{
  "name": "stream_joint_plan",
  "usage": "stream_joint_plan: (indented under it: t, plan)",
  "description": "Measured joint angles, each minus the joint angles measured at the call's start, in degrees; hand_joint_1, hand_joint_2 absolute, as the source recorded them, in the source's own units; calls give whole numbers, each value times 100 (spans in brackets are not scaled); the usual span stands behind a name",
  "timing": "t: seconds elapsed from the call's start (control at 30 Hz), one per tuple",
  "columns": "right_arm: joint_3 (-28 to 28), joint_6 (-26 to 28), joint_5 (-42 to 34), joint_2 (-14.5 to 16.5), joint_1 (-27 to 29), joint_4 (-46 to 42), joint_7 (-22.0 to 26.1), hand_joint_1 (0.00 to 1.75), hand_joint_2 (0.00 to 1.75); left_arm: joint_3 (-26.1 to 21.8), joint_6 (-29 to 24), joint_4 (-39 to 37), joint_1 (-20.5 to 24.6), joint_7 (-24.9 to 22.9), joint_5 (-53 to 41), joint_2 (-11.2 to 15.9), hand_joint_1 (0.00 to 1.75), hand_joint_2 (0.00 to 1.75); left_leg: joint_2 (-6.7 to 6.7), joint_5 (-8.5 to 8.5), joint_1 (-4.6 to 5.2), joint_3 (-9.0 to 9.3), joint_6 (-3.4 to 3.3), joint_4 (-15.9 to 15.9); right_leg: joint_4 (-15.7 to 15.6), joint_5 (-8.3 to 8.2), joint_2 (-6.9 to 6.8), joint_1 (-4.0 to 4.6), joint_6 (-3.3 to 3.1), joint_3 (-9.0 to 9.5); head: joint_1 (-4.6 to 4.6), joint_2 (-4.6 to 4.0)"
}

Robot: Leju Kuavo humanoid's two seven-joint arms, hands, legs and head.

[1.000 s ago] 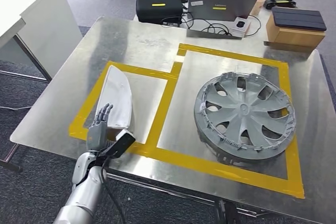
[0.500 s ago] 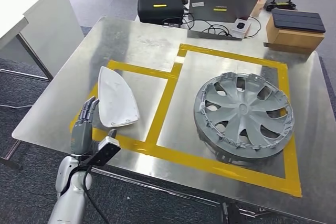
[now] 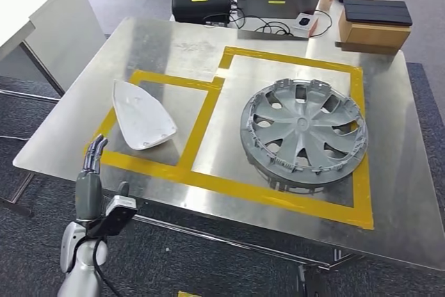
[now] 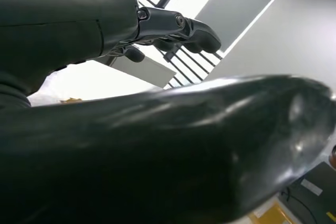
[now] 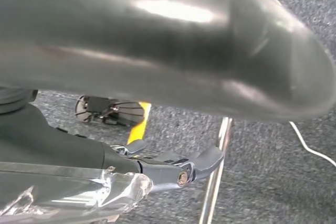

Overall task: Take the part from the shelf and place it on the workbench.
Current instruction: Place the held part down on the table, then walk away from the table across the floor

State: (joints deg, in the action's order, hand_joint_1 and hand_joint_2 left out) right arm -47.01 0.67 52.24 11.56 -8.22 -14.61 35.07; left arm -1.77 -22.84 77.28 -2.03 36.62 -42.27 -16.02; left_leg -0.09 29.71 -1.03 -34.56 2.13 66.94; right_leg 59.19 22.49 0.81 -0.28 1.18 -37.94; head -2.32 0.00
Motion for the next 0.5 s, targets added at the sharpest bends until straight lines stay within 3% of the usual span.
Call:
stream_joint_plan:
  t: [0.07,0.1,0.17,0.2,0.23,0.27,0.33,0.37,0.4,0.43,0.5]
  plan:
    - [-9,18,-18,-1,3,-3,20,0,0,-108,49,30,-44,140,170,-7,0,0,-7,-24,29,494,-46,-708,4,-104,6,19,48,-70,-4,0]
    - [-14,26,-24,-2,6,-5,26,0,0,-159,63,38,-68,179,219,-10,0,0,-11,4,44,613,-68,-910,-7,-158,6,23,79,-85,-10,1]
    - [-24,32,-29,-4,24,-6,31,0,0,-236,75,42,-131,199,256,-21,0,0,-6,-56,61,579,-136,-989,-59,-262,1,10,149,-95,-12,1]
    - [-31,33,-29,-5,39,-6,31,0,0,-264,78,42,-156,200,264,-26,0,0,0,-113,60,541,-183,-1001,-55,-227,-7,-2,182,-121,-13,1]
    - [-36,33,-29,-6,54,-6,30,0,0,-287,82,42,-174,201,267,-31,0,0,6,-179,54,490,-230,-1012,37,-85,-16,-10,213,-169,-2,0]
    - [-39,33,-29,-7,63,-6,30,0,0,-306,85,42,-183,201,269,-34,0,0,12,-247,46,424,-264,-1022,260,160,-25,-17,238,-249,9,0]
    - [-41,34,-29,-7,62,-6,30,0,0,-346,90,42,-202,202,271,-36,0,0,20,-379,54,264,-298,-1018,1008,736,-34,-19,280,-440,33,0]
    - [-42,36,-31,-7,60,-6,30,0,0,-365,96,42,-212,205,279,-36,0,0,24,-446,58,176,-299,-1015,1362,897,-35,-20,292,-491,36,0]
    - [-45,40,-35,-8,60,-6,33,0,0,-392,115,42,-223,209,307,-36,0,0,28,-513,61,87,-294,-1011,1561,922,-34,-19,296,-459,36,0]
    - [-49,45,-39,-9,61,-6,39,0,0,-432,145,41,-235,215,353,-38,0,0,31,-576,62,8,-285,-1007,1551,836,-35,-20,294,-325,36,0]
    - [-71,54,-67,-13,60,-10,78,0,0,-567,225,40,-267,225,566,-41,0,0,36,-689,59,-120,-248,-1000,925,608,-39,-20,278,251,36,0]
